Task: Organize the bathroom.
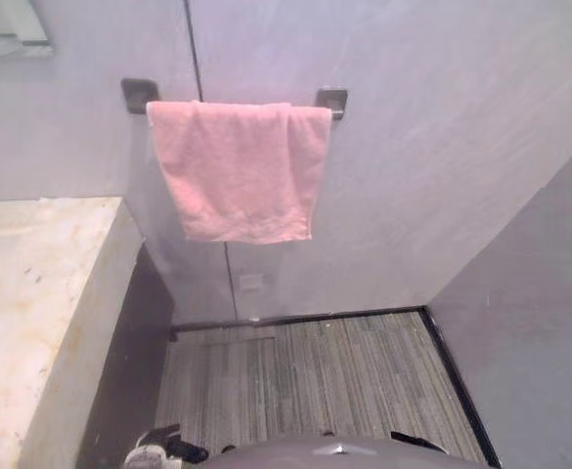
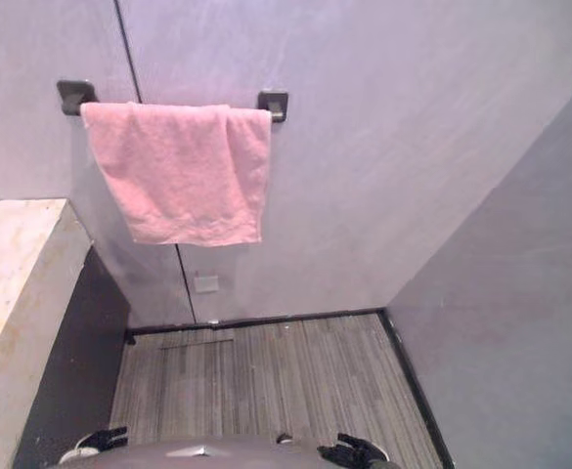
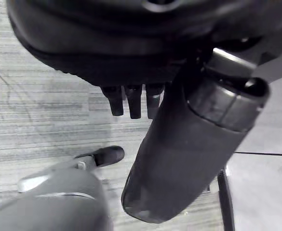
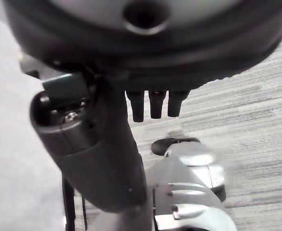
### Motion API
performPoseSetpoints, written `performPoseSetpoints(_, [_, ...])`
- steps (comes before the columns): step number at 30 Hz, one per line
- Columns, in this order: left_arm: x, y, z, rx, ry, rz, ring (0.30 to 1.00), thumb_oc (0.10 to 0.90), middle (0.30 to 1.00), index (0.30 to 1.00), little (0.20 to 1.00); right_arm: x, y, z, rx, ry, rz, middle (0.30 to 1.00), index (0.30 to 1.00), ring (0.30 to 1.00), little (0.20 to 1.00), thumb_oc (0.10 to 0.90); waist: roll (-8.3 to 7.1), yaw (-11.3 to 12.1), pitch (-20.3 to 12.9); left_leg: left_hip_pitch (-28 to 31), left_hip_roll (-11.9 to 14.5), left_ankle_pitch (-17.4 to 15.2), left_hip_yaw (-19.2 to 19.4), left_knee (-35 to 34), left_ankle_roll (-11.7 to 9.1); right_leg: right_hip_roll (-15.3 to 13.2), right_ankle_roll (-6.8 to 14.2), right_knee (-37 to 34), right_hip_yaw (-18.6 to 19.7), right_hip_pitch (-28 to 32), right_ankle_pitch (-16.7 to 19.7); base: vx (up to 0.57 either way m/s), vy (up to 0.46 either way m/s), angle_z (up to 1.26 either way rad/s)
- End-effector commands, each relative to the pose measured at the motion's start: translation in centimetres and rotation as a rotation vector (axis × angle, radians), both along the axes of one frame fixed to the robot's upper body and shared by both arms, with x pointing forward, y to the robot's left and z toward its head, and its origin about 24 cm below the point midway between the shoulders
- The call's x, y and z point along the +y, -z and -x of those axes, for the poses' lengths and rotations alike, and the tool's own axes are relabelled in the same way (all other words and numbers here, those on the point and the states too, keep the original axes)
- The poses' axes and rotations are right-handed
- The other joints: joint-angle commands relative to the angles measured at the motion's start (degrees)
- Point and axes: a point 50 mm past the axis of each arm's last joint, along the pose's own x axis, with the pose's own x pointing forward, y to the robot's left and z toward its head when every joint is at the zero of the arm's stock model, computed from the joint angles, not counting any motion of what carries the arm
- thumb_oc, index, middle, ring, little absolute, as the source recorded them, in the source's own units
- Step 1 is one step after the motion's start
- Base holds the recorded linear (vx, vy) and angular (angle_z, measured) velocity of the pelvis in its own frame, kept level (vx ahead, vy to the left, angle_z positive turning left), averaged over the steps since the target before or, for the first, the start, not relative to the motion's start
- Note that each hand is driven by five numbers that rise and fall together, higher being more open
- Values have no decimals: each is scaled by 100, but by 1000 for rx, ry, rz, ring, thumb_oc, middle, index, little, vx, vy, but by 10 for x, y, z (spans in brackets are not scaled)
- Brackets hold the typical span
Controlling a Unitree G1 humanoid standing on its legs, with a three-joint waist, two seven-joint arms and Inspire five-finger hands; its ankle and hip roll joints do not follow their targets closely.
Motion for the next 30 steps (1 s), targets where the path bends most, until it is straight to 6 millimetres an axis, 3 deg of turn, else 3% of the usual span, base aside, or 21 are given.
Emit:
performPoseSetpoints(1, [-15,-3,-27,-40,156,18,900,800,900,900,900,7,-7,-44,-93,-74,-3,900,900,900,900,800,468,66,372,365,-267,-556,-263,64,296,723,-7,727,212,-117,-582,-75,-134,101])
performPoseSetpoints(4, [-16,0,-18,-17,147,22,900,800,900,900,900,6,-7,-46,-77,-114,1,900,900,900,900,800,419,138,381,292,-157,-419,-265,23,114,733,-27,236,83,116,-438,-117,-165,80])
performPoseSetpoints(7, [-15,1,-12,-3,130,24,900,800,900,900,900,3,-10,-56,-84,-154,17,900,900,900,900,800,346,346,515,-165,158,-91,-148,126,-183,707,-34,-120,-28,351,-370,-162,-166,24])
performPoseSetpoints(9, [-15,1,-12,1,150,16,900,800,900,900,900,0,-12,-61,-86,-105,22,900,900,900,900,800,335,393,592,-330,365,65,58,199,-282,684,-68,-235,-173,436,-337,-162,-108,27])
performPoseSetpoints(11, [-16,1,-13,7,162,15,900,800,900,900,900,-4,-13,-61,-80,-32,34,900,900,900,900,800,323,334,637,-416,621,152,676,378,-345,653,-96,-396,-486,507,-254,-192,-80,60])
performPoseSetpoints(13, [-17,1,-16,-12,162,11,900,800,900,900,900,-6,-12,-58,-64,-23,49,900,900,900,900,800,275,205,650,-398,643,-19,1117,751,-273,574,-128,-466,-738,518,-166,-244,10,126])
performPoseSetpoints(18, [-12,-3,-22,-63,142,-3,900,800,900,900,900,-13,-11,-51,-11,-19,75,900,900,900,900,800,156,77,588,-18,552,-743,1415,1552,-113,281,-82,-484,-1032,333,25,-260,56,119])
performPoseSetpoints(24, [-13,-7,-37,-102,153,0,900,800,900,900,900,-19,-11,-44,17,18,89,900,900,900,900,800,315,-213,332,723,979,-505,2006,1304,-457,103,-41,-513,-1557,85,150,-187,163,119])
performPoseSetpoints(26, [-13,-7,-39,-104,162,-1,900,800,900,900,900,-19,-10,-41,30,16,93,900,900,900,900,800,354,-264,290,841,1003,-480,2101,1105,-502,46,6,-495,-1634,37,196,-107,270,201])
performPoseSetpoints(27, [-14,-8,-41,-107,162,-2,900,800,900,900,900,-20,-10,-38,43,24,102,900,900,900,900,800,450,-305,244,998,1036,-551,2113,852,-588,-3,132,-490,-1635,48,180,-47,286,153])
performPoseSetpoints(30, [-17,-7,-42,-102,175,7,900,800,900,900,900,-22,-10,-37,48,43,110,900,900,900,900,800,509,-364,219,1106,957,-594,2207,458,-573,-176,301,-414,-1649,-36,290,-84,318,101])
